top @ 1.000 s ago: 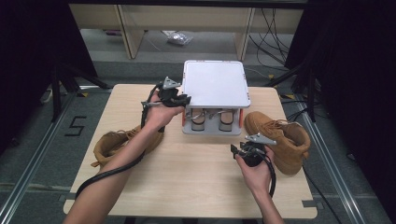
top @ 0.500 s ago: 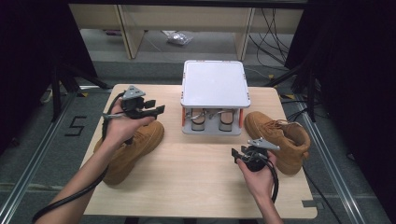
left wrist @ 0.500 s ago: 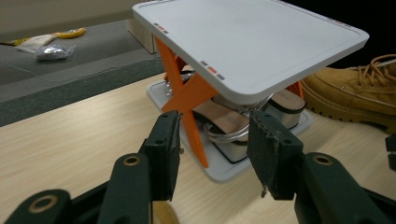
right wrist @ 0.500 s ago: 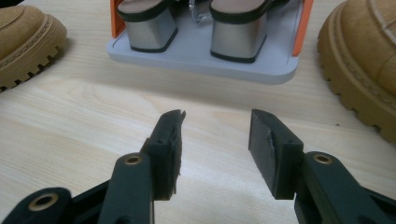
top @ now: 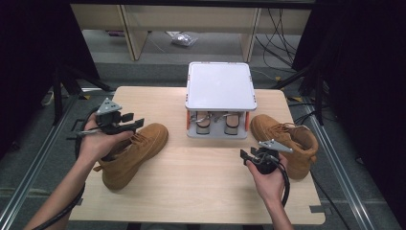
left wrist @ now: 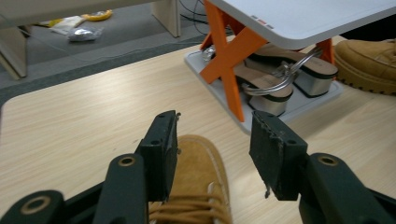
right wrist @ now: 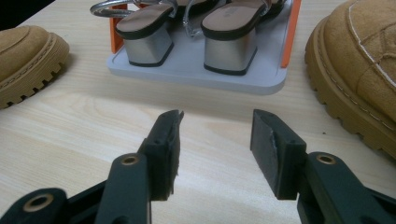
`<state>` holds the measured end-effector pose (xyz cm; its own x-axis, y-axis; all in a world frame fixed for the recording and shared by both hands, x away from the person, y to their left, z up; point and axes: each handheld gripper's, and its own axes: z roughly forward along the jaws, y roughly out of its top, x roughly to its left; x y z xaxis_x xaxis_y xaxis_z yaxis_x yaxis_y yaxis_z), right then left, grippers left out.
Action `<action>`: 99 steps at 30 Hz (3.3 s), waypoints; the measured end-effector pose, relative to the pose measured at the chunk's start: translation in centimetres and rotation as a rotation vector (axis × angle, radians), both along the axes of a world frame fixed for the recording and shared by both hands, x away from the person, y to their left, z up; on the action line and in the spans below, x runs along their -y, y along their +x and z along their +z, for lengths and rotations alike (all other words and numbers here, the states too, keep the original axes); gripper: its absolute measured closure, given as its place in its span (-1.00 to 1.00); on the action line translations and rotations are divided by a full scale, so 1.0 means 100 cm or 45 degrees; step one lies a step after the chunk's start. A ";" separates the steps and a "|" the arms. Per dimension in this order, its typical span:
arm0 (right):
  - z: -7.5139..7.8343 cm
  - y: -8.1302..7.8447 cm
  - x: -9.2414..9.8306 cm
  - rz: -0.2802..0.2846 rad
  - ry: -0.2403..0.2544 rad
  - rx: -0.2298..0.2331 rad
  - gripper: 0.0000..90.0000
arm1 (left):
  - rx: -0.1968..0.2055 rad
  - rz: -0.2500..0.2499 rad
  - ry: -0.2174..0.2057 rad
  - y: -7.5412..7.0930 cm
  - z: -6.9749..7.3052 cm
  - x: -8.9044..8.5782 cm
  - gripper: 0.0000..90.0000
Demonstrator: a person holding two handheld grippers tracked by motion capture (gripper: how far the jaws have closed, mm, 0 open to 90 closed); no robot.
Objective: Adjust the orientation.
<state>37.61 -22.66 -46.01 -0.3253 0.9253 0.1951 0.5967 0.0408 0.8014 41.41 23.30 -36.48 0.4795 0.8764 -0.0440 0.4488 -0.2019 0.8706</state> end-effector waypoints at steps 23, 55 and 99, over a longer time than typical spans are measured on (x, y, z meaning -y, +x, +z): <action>-0.002 -0.005 -0.010 -0.020 0.014 -0.044 0.14 | -0.063 0.122 0.015 -0.010 -0.016 -0.044 0.10; -0.009 -0.001 -0.007 0.033 -0.016 -0.067 0.12 | -0.345 0.009 0.215 0.003 -0.043 -0.055 0.72; -0.010 -0.001 -0.011 0.015 -0.012 -0.099 0.15 | -0.518 0.332 -0.012 -0.014 -0.036 -0.064 0.82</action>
<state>37.47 -21.55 -47.03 -0.3201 0.9234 0.2119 0.6569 0.0551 0.7520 39.98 29.68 -40.08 0.1863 0.9638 -0.1909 0.7880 -0.0305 0.6149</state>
